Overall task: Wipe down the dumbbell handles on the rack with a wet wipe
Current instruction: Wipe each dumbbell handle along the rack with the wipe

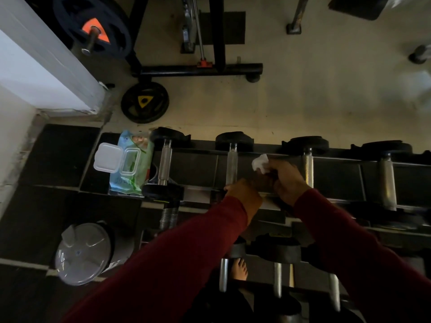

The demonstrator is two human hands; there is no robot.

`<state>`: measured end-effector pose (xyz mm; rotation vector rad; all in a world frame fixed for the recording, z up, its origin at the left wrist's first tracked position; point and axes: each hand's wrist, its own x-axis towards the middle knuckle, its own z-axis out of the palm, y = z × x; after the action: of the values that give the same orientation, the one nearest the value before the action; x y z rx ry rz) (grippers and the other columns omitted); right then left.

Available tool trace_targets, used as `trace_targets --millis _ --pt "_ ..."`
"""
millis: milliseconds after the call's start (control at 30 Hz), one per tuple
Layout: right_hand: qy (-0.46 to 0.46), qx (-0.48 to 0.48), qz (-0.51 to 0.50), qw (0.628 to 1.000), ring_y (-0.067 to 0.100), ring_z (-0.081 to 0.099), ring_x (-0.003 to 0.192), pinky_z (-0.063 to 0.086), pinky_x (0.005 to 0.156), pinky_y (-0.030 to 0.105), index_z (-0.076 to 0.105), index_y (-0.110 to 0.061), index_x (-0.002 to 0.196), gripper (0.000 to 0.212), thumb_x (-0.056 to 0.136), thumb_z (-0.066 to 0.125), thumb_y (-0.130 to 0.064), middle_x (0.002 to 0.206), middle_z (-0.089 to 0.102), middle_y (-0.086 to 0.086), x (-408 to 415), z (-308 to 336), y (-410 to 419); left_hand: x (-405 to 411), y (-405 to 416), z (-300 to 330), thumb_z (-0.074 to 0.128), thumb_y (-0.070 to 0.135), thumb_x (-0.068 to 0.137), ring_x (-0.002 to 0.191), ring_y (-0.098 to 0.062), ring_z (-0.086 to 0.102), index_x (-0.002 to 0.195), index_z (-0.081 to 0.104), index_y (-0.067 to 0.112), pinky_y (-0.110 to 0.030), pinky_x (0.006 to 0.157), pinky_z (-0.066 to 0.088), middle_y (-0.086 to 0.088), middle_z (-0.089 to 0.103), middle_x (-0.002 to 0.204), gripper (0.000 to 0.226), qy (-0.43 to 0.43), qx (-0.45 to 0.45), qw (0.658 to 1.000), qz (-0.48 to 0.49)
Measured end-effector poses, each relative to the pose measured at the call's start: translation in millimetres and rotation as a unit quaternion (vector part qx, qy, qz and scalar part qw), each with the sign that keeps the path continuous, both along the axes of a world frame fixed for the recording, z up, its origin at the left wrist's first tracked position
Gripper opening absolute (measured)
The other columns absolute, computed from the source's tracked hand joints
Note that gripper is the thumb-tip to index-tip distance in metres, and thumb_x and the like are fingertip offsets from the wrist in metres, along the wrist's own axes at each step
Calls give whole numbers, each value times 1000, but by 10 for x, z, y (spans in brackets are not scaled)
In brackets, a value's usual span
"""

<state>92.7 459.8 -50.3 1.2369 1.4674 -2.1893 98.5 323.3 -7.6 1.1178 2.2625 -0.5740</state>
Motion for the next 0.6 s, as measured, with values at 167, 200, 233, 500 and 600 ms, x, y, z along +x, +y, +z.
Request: trace_targets --millis 167,200,233,500,600 --pt "33 30 66 997 22 63 110 51 102 42 61 -17 119 33 88 67 -8 120 64 7 -14 62 -37 66 -422 -114 76 22 78 127 -28 42 134 49 14 -44 100 49 -8 36 141 63 -18 168 982 82" --pt "34 36 70 996 21 64 109 51 101 42 62 -20 116 30 88 68 -10 119 65 6 -21 70 -69 75 -475 -133 76 21 78 128 -26 41 136 47 15 -42 103 47 -6 34 143 65 -21 195 975 106" --pt "36 55 76 995 20 64 108 51 101 42 63 -21 114 30 87 70 -12 118 66 4 -35 64 -106 87 -515 -162 76 21 78 128 -24 40 137 46 17 -40 105 45 -3 34 143 66 -20 221 967 126" --pt "63 294 155 941 0 55 84 46 89 25 68 -20 111 26 86 75 -27 90 58 -15 -297 113 -432 216 -698 -231 67 18 87 126 -16 45 137 48 31 -33 108 41 6 46 137 55 -41 340 883 322" --pt "78 331 169 925 -1 60 79 53 91 27 67 -29 83 11 87 74 -21 83 64 -14 -407 110 -518 259 -776 -187 71 21 86 119 -10 54 129 56 31 -29 105 44 8 58 128 47 -56 391 816 421"
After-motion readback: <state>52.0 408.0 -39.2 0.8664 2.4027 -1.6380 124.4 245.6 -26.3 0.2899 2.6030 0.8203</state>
